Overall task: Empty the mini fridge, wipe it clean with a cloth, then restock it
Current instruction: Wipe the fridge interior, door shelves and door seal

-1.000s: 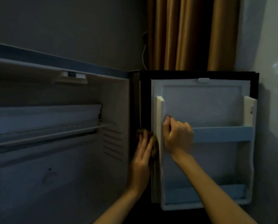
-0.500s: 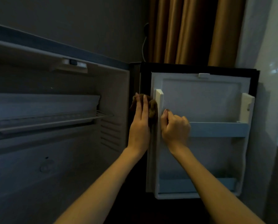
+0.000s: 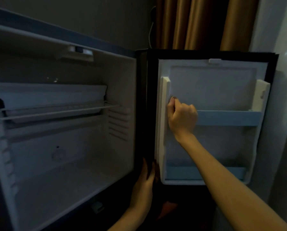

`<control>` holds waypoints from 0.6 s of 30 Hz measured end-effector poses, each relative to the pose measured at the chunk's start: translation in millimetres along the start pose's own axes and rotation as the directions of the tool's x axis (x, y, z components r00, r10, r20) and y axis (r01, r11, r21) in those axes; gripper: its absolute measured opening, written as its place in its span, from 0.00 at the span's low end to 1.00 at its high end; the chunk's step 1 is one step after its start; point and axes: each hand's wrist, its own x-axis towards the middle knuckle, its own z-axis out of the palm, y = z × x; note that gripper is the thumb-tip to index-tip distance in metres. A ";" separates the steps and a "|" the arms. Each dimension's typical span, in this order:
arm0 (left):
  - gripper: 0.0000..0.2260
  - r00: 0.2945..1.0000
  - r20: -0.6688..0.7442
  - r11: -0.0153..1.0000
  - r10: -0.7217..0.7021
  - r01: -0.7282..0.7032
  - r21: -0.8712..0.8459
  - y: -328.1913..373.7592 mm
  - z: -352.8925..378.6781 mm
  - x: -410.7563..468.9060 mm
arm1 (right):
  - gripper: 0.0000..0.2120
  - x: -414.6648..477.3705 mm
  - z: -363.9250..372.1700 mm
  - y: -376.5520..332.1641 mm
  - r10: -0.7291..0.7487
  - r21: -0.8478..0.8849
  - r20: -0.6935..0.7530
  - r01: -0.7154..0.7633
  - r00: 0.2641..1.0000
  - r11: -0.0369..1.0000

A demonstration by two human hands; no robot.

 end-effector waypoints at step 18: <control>0.34 0.891 -0.446 0.917 -0.085 -0.105 -0.385 46.2 -70.5 55.2 | 0.18 0.6 -5.7 1.0 -0.092 -0.046 0.016 0.093 0.996 0.995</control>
